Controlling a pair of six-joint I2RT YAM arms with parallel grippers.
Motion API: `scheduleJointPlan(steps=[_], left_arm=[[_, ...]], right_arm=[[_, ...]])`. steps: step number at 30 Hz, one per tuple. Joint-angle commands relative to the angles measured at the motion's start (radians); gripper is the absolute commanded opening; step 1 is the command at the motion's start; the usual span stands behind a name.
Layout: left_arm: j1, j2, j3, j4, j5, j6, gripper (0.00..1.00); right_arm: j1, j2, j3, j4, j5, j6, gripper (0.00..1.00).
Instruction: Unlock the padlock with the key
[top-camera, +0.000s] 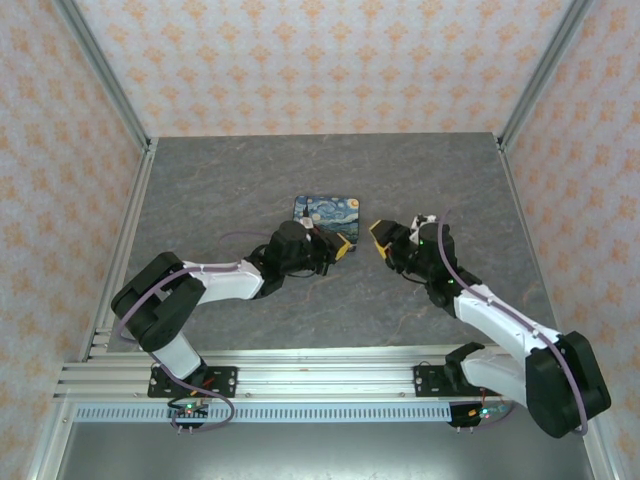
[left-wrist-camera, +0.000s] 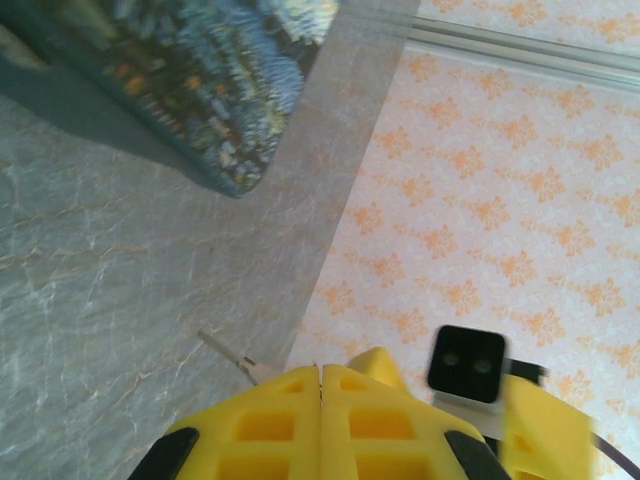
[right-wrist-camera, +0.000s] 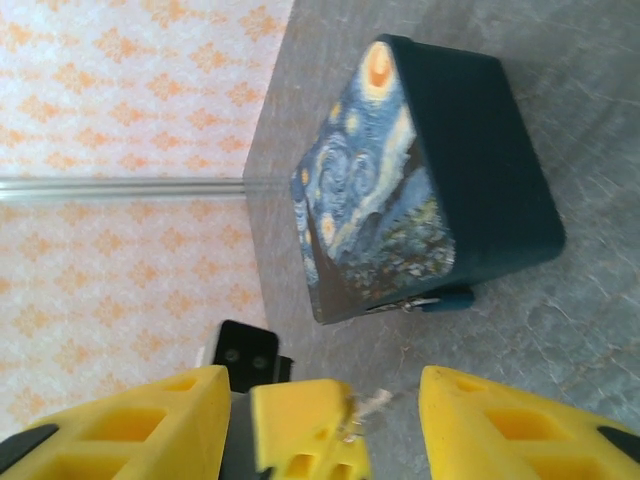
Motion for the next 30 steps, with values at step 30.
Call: scheduleJointPlan(steps=[30], left_arm=[[-0.007, -0.049, 0.046, 0.015, -0.08, 0.092, 0.0]], right_arm=[[0.123, 0.231, 0.078, 0.292, 0.145, 0.201, 0.28]])
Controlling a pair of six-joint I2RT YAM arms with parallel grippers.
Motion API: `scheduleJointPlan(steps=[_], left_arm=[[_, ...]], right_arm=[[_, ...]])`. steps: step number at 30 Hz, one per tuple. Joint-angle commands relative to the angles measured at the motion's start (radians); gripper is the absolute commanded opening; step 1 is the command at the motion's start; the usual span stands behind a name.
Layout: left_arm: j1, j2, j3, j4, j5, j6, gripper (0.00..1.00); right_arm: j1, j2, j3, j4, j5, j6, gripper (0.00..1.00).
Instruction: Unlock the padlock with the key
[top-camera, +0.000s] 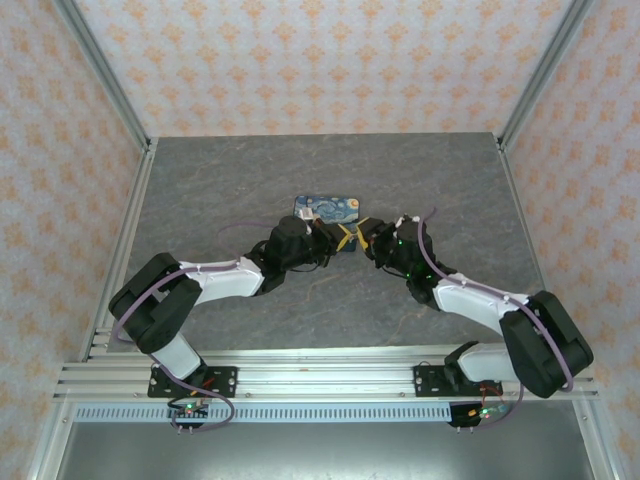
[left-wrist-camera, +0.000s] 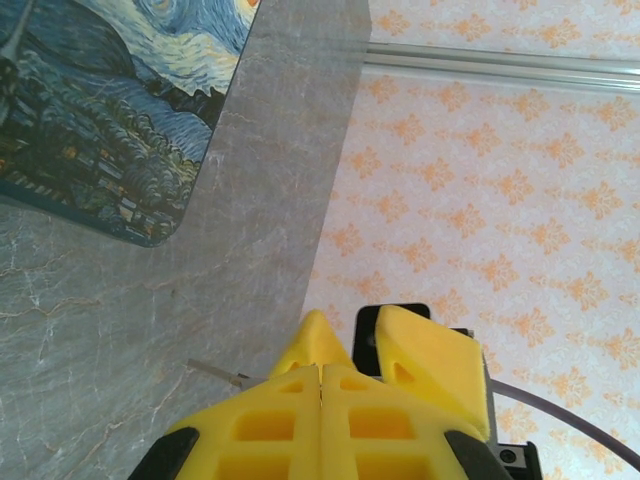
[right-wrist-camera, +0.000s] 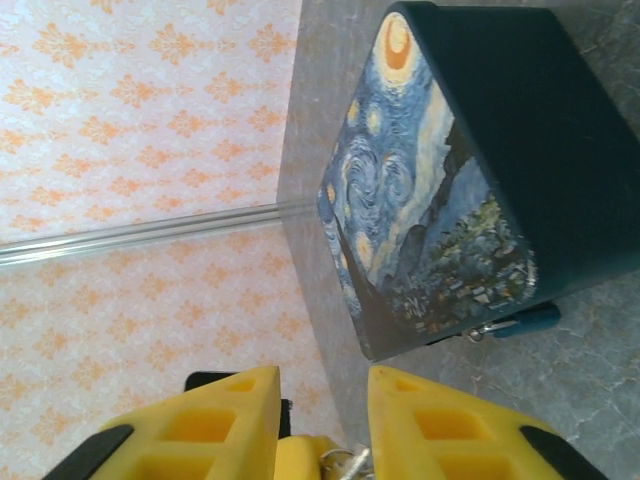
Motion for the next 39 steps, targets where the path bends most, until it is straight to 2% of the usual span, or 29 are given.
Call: scheduleJointPlan(steps=[1, 14, 24, 27, 32, 37, 39], left_arm=[[-0.007, -0.035, 0.016, 0.014, -0.021, 0.018, 0.0], [-0.007, -0.03, 0.019, 0.022, -0.026, 0.016, 0.0], [-0.008, -0.034, 0.013, 0.03, -0.039, 0.011, 0.0], [-0.008, -0.032, 0.015, 0.026, -0.038, 0.013, 0.0], [-0.01, -0.029, 0.012, 0.022, -0.037, 0.011, 0.0], [-0.01, -0.036, 0.013, -0.007, -0.026, 0.013, 0.0], [-0.009, -0.047, 0.012, -0.028, -0.023, 0.023, 0.07]], right_arm=[[0.006, 0.01, 0.032, 0.045, 0.008, 0.001, 0.27], [0.013, 0.039, 0.046, 0.073, -0.012, 0.006, 0.19], [0.016, 0.044, 0.037, 0.084, -0.017, 0.011, 0.26], [0.015, 0.044, 0.035, 0.088, -0.018, 0.012, 0.19], [0.015, 0.05, 0.04, 0.088, -0.016, 0.006, 0.0], [0.014, 0.046, 0.053, 0.067, -0.022, -0.026, 0.0], [0.007, 0.04, 0.064, 0.04, -0.035, -0.057, 0.0]])
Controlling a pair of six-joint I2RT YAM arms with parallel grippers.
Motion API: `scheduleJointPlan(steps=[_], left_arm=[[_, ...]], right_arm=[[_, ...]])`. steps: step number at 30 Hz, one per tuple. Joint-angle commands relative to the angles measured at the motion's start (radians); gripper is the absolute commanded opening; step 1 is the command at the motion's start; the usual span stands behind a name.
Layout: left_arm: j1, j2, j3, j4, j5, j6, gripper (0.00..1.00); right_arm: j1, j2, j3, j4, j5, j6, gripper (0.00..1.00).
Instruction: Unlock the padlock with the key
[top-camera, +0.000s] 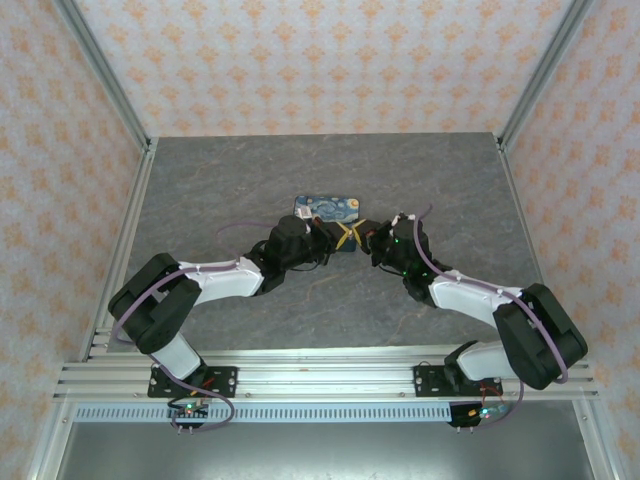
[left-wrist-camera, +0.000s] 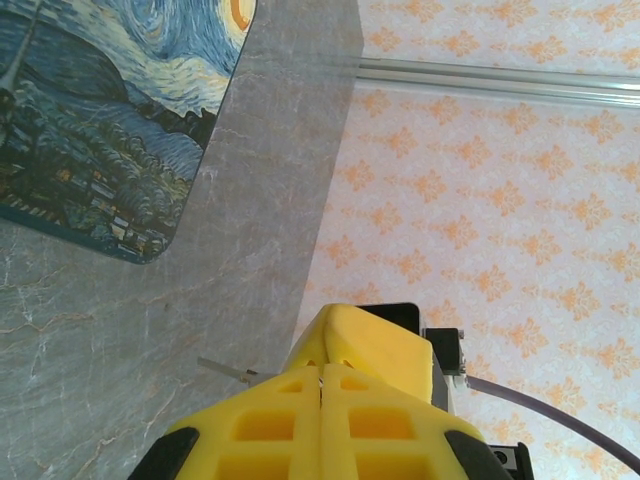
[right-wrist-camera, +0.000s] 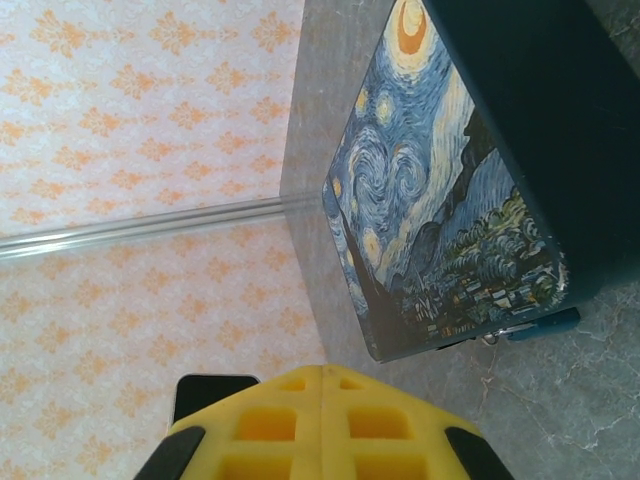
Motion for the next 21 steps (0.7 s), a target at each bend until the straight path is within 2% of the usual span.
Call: scheduleJointPlan(steps=[1, 5, 8, 11, 17, 21], left_arm=[[-0.007, -0.048, 0.01, -0.044, 0.007, 0.031, 0.13], [0.011, -0.096, -0.008, -0.11, 0.014, 0.084, 0.34], [0.042, -0.136, -0.017, -0.168, 0.036, 0.138, 0.42], [0.084, -0.168, -0.004, -0.241, 0.083, 0.226, 0.47], [0.152, -0.185, 0.065, -0.408, 0.194, 0.447, 0.49], [0.162, -0.176, 0.079, -0.433, 0.239, 0.434, 0.5]], right_arm=[[-0.007, -0.011, 0.052, -0.013, -0.033, -0.075, 0.0], [-0.046, -0.036, 0.079, -0.108, -0.086, -0.175, 0.0], [-0.081, -0.051, 0.09, -0.155, -0.137, -0.244, 0.0], [-0.117, -0.055, 0.096, -0.173, -0.204, -0.303, 0.0], [-0.143, -0.05, 0.122, -0.207, -0.3, -0.389, 0.0], [-0.143, -0.054, 0.124, -0.221, -0.29, -0.379, 0.0]])
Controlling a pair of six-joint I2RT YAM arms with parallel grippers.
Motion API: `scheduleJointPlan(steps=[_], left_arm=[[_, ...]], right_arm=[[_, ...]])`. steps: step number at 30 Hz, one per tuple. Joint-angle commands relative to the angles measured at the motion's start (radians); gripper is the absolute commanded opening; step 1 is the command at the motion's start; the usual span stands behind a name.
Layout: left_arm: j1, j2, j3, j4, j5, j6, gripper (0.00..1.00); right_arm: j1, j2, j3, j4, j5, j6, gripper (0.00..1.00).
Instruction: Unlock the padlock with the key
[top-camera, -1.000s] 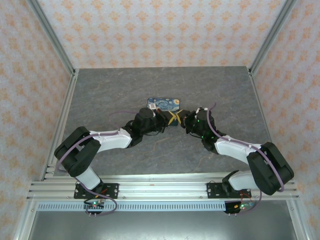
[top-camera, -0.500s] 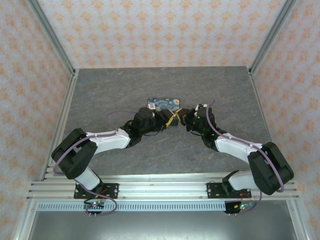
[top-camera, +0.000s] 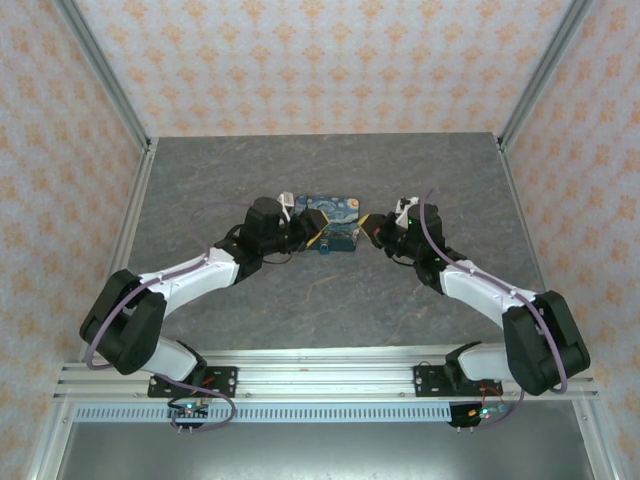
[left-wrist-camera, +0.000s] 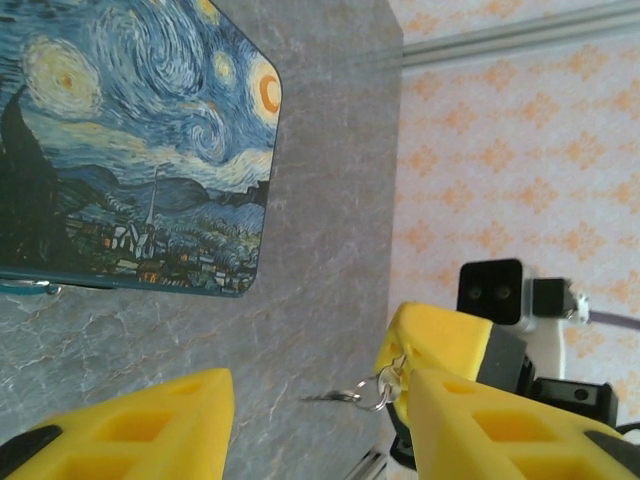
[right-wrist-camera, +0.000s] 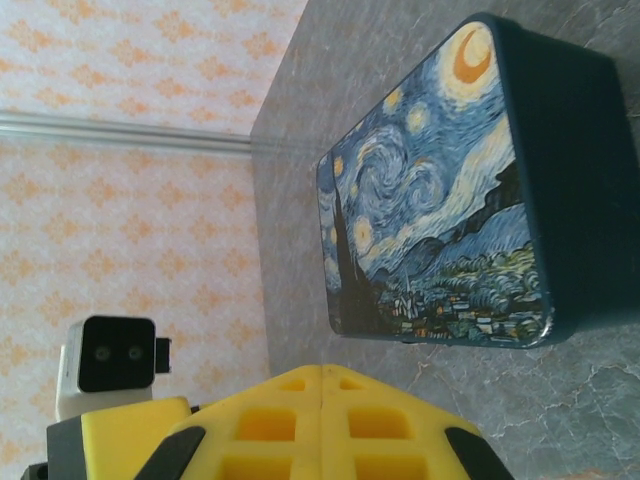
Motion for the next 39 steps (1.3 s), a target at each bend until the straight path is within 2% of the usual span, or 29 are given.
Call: scheduleJointPlan(steps=[1, 6, 12, 15, 22, 30, 39], left_arm=[[0.002, -0.004, 0.031, -0.053, 0.082, 0.028, 0.5], [-0.016, 0.025, -0.017, 0.121, 0.09, -0.24, 0.56], [-0.054, 0.06, -0.039, 0.23, 0.029, -0.526, 0.62], [-0.07, 0.08, -0.04, 0.274, 0.007, -0.622, 0.64], [-0.093, 0.105, -0.068, 0.332, -0.06, -0.752, 0.67], [-0.105, 0.16, -0.073, 0.449, -0.095, -0.831, 0.67], [-0.107, 0.206, -0.084, 0.53, -0.135, -0.869, 0.61]], right_arm=[[-0.003, -0.017, 0.025, -0.001, -0.032, -0.024, 0.0], [0.0, -0.012, 0.012, 0.055, -0.019, 0.033, 0.0], [0.047, -0.01, 0.035, 0.065, 0.032, 0.06, 0.0], [0.075, -0.003, 0.051, 0.07, 0.061, 0.067, 0.0], [0.121, 0.019, 0.075, 0.103, 0.102, 0.09, 0.0], [0.147, 0.057, 0.072, 0.151, 0.117, 0.119, 0.0], [0.166, 0.057, 0.06, 0.163, 0.114, 0.134, 0.0]])
